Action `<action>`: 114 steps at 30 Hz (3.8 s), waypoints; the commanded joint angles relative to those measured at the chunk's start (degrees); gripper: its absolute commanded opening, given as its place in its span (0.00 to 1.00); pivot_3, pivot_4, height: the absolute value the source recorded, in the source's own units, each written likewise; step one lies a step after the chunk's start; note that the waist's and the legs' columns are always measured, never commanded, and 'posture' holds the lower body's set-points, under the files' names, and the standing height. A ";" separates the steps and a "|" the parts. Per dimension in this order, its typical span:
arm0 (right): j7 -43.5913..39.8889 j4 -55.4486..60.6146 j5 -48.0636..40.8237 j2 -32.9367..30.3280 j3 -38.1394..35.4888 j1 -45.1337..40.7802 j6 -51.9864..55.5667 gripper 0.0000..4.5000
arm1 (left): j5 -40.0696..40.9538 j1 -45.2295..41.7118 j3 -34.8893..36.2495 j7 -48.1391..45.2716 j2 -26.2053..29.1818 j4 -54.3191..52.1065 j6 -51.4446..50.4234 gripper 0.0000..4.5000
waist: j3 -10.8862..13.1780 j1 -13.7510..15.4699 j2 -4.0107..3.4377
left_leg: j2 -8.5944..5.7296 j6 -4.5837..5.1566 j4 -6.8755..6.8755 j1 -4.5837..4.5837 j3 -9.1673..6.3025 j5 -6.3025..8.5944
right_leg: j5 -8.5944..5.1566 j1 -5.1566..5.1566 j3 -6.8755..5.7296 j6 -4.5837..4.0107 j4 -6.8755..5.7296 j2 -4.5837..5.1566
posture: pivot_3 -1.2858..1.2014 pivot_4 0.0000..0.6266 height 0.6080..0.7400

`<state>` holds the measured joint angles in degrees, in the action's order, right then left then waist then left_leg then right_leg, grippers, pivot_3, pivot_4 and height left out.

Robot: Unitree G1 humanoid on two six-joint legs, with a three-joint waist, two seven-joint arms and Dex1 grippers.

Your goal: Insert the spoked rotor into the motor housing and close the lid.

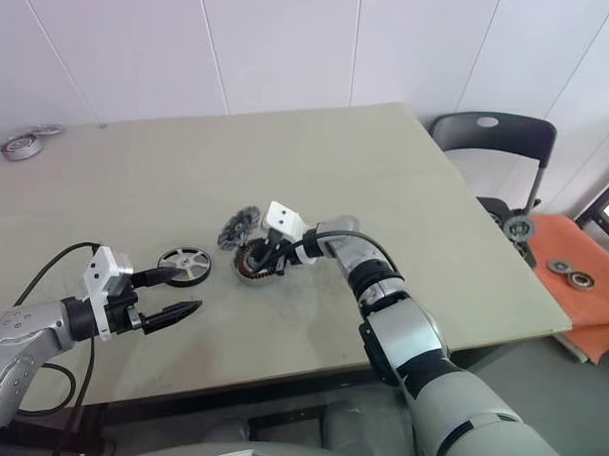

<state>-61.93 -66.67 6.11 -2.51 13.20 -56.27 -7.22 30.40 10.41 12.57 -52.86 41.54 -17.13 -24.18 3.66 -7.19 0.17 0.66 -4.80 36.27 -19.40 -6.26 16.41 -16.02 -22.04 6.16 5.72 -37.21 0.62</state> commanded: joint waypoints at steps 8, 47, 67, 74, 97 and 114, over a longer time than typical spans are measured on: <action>3.12 -1.46 1.44 0.20 0.14 -0.35 -1.12 0.01 | 0.20 -0.78 0.85 0.18 0.03 -1.79 0.97 1.00 | -0.04 -0.08 0.03 | 0.00 0.00 0.03 0.04 0.00 0.00 | 0.00 0.05 0.00 0.00 -0.02 0.00 | 0.52 0.00 1.00; -6.79 10.00 -6.63 -0.40 -4.35 -2.11 5.84 0.01 | 0.09 -2.30 0.77 0.67 -0.71 -1.05 1.08 1.00 | -0.07 -0.02 0.06 | 0.00 0.00 0.00 -0.04 -0.02 0.00 | 0.00 -0.05 -0.01 0.00 -0.01 0.00 | 0.52 0.00 1.00; 2.71 5.12 -4.12 6.54 -2.82 -4.81 1.77 0.01 | 0.03 -1.52 1.13 1.61 -1.75 -1.72 1.35 1.00 | -0.07 -0.06 0.07 | 0.00 -0.01 -0.03 -0.07 -0.02 -0.01 | 0.00 -0.11 -0.01 0.00 -0.01 0.00 | 0.52 0.00 1.00; 4.42 3.84 -3.00 6.74 -2.31 -4.33 -0.04 0.01 | 0.25 -0.98 1.33 1.75 -1.41 -1.94 1.41 1.00 | -0.07 -0.05 0.07 | 0.00 -0.01 -0.02 -0.07 -0.02 -0.01 | 0.00 -0.10 -0.01 0.00 -0.01 0.00 | 0.52 0.00 1.00; 10.06 2.45 -1.44 6.67 -2.11 -3.40 -1.71 0.01 | -0.09 -2.82 0.58 0.68 -1.15 -0.70 1.30 1.00 | -0.07 -0.05 0.07 | 0.00 -0.01 -0.02 -0.07 -0.02 -0.01 | 0.00 -0.11 -0.01 0.00 -0.02 0.00 | 0.52 0.00 1.00; 14.50 0.88 -1.96 7.00 -2.99 -4.40 -2.21 0.01 | -0.43 -2.89 0.10 0.57 -1.76 0.44 1.87 1.00 | -0.07 -0.10 0.06 | 0.00 -0.01 -0.03 -0.07 -0.02 -0.01 | 0.00 -0.11 -0.01 0.00 -0.02 0.00 | 0.52 0.00 1.00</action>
<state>-47.30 -66.85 4.36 4.00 10.85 -58.97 -8.39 30.37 8.31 12.39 -52.22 39.77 -16.62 -23.38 3.59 -7.29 0.23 0.66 -4.80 36.24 -19.47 -6.28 16.40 -16.02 -22.15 6.14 5.72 -37.23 0.61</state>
